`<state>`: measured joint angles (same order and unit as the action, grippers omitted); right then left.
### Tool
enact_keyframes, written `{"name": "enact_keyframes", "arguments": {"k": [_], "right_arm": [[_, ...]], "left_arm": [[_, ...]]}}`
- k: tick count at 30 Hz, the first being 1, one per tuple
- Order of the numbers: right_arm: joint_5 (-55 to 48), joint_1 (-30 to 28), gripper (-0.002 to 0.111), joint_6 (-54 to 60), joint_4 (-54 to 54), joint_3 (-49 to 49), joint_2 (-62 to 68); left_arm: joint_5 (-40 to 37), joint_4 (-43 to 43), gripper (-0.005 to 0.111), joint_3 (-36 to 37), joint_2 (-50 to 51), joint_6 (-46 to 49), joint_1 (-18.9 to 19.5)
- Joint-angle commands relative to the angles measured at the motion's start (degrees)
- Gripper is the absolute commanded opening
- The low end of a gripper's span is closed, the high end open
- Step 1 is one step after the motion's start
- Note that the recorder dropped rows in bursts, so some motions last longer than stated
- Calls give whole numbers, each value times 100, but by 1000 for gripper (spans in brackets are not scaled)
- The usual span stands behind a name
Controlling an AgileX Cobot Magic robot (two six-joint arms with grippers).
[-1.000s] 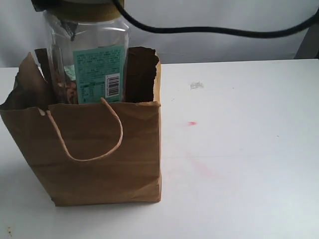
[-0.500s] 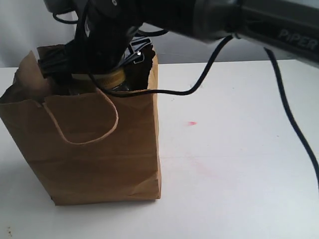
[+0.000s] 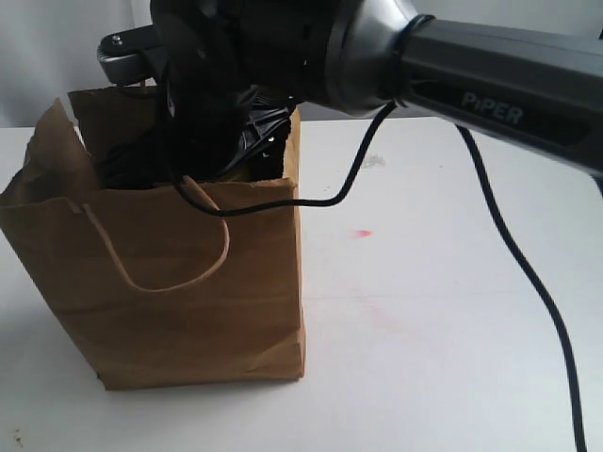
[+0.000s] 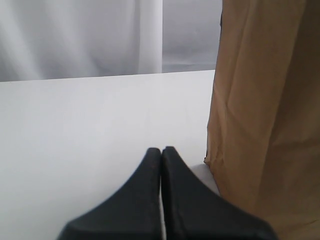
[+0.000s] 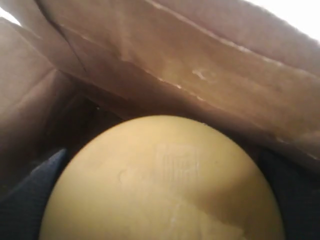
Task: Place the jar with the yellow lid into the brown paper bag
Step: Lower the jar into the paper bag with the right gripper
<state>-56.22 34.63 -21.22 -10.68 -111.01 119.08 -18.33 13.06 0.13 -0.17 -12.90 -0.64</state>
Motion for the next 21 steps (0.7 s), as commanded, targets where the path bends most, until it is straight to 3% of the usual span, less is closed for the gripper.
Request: {"name": "enact_keyframes", "arguments": {"k": [1, 21], "right_arm": [[-154, 28, 0, -22, -26, -7, -67], [-131, 28, 0, 38, 86, -7, 296]], "left_arm": [[54, -22, 1, -13, 17, -22, -28], [54, -22, 1, -13, 17, -22, -28]]}}
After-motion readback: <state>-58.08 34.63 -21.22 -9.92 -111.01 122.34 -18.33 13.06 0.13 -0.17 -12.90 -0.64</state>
